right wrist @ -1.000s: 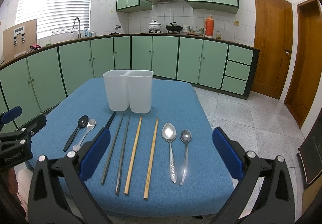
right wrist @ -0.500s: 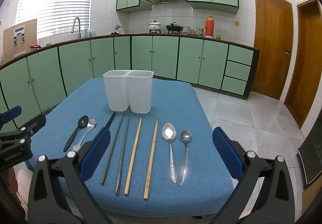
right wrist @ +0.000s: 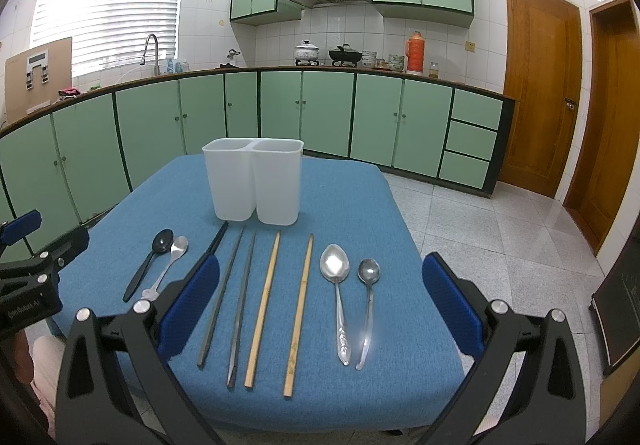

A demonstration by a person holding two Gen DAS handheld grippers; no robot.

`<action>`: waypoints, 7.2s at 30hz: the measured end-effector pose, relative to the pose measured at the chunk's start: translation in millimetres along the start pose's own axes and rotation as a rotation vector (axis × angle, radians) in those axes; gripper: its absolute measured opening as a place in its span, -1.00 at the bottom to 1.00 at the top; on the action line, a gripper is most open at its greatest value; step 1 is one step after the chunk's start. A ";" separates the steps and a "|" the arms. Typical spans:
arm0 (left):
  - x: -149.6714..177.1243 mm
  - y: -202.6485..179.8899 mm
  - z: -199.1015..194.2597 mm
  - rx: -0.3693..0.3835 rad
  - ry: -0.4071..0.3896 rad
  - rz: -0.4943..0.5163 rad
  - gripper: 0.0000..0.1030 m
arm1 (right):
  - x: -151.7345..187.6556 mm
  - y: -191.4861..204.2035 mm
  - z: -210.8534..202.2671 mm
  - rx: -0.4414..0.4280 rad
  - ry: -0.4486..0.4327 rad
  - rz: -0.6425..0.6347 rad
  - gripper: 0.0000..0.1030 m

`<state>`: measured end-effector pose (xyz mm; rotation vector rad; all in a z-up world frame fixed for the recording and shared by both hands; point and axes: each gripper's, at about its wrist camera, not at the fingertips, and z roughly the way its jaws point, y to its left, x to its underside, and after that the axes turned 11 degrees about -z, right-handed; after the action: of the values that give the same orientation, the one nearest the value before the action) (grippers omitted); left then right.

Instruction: Organize utensils

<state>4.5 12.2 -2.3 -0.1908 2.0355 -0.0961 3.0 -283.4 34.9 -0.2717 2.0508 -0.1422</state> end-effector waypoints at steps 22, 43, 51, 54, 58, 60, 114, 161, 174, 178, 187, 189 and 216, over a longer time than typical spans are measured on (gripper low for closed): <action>-10.2 33.5 157.5 -0.108 0.272 -0.011 0.68 | 6.8 -28.6 96.1 0.063 0.136 -0.025 0.40; 5.1 26.5 200.0 -0.120 0.359 0.011 0.58 | 27.8 -55.5 186.4 -0.023 0.359 0.020 -0.32; 6.7 22.6 193.4 -0.125 0.356 0.017 0.58 | 32.9 -54.0 195.4 -0.050 0.379 0.020 -0.43; 7.8 21.1 191.9 -0.126 0.355 0.020 0.58 | 30.8 -52.6 194.8 -0.056 0.379 0.020 -0.43; 6.6 20.6 191.7 -0.126 0.354 0.025 0.58 | 30.3 -48.2 191.8 -0.065 0.382 0.009 -0.43; 6.6 21.6 192.0 -0.126 0.355 0.025 0.58 | 31.5 -47.9 193.9 -0.061 0.390 0.008 -0.43; -2.5 49.7 208.6 -0.095 0.392 -0.028 0.17 | 31.0 -41.4 193.3 -0.035 0.378 -0.010 -0.44; -34.7 48.9 136.7 0.023 0.130 -0.066 -0.38 | -5.5 -75.0 114.8 -0.078 0.065 0.041 -0.47; -112.0 25.1 124.7 0.108 -0.083 -0.068 -0.38 | -92.4 -83.7 111.0 -0.087 -0.187 0.061 -0.47; -143.7 4.9 137.7 0.147 -0.159 -0.063 -0.38 | -126.5 -80.5 133.8 -0.094 -0.273 0.082 -0.47; -183.3 -53.5 200.1 0.210 -0.268 -0.036 -0.38 | -179.7 -61.7 200.3 -0.102 -0.370 0.088 -0.47; -183.8 -61.7 212.1 0.216 -0.266 -0.028 -0.38 | -184.4 -56.5 214.9 -0.098 -0.370 0.073 -0.47; -123.1 -50.8 253.6 0.234 -0.097 -0.009 -0.16 | -131.4 -3.4 247.2 -0.256 -0.170 -0.011 -0.26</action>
<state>289.9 -12.3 -1.9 -0.0563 1.9095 -0.3230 281.0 -250.0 30.3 -0.4389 1.8971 0.1346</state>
